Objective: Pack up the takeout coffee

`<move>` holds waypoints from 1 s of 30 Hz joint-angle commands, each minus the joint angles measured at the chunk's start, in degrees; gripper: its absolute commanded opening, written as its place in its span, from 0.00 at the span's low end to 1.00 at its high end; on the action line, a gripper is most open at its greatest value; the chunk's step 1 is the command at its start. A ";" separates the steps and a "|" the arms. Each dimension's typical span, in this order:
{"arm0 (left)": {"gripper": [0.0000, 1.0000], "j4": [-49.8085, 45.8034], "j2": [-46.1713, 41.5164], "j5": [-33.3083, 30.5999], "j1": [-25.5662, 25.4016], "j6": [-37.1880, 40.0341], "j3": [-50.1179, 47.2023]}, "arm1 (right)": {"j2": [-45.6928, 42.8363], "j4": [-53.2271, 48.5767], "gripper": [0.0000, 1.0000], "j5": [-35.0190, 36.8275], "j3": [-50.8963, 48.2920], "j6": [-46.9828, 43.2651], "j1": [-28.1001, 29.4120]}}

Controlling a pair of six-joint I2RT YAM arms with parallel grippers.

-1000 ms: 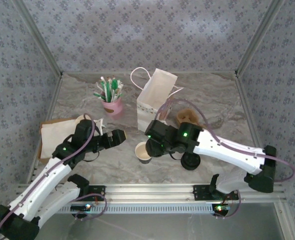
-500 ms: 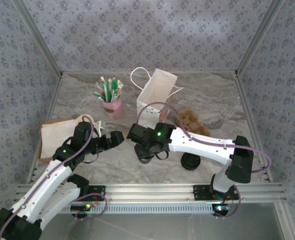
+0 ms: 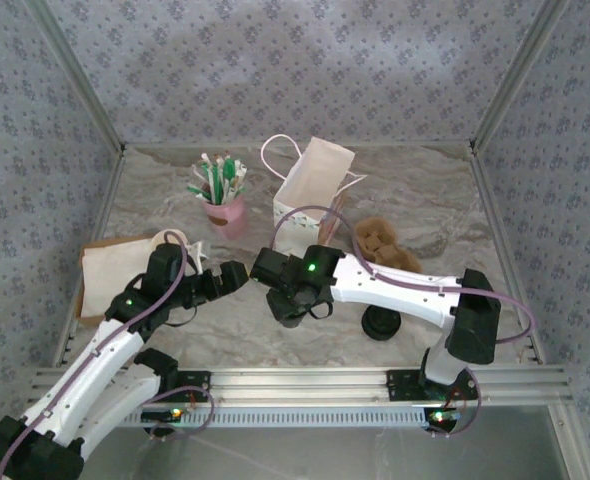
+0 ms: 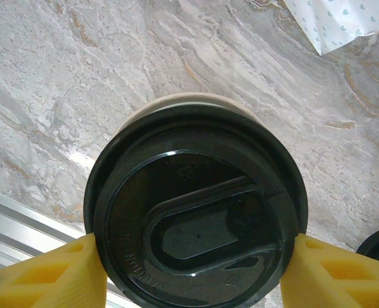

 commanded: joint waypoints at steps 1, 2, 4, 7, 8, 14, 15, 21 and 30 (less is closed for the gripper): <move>1.00 1.39 -0.17 1.03 0.31 -0.32 0.25 | 0.81 -0.73 0.64 -0.50 0.91 -0.74 -0.31; 0.99 1.39 -0.18 1.02 0.31 -0.30 0.23 | 0.91 -0.61 0.64 -0.61 0.88 -0.82 -0.31; 0.99 1.47 -0.17 1.02 0.31 -0.33 0.23 | 0.99 -0.50 0.64 -0.78 0.83 -0.88 -0.38; 0.99 1.48 -0.10 1.02 0.31 -0.32 0.23 | 1.18 -0.22 0.64 -0.96 0.78 -0.98 -0.64; 0.99 1.47 -0.04 1.02 0.31 -0.37 0.36 | 1.34 -0.13 0.64 -1.06 0.69 -1.09 -0.74; 1.00 1.72 0.18 1.02 0.31 -0.32 0.27 | 1.54 0.32 0.64 -1.61 0.67 -1.51 -1.26; 0.99 1.72 0.18 1.02 0.31 -0.38 0.23 | 1.65 0.49 0.64 -1.72 0.65 -1.55 -1.32; 0.99 1.91 0.35 0.94 0.31 -0.30 0.23 | 1.95 0.84 0.64 -2.26 0.56 -1.70 -1.66; 1.00 2.18 0.25 0.99 0.31 -0.51 -0.38 | 2.66 1.02 0.64 -2.90 0.73 -1.97 -1.89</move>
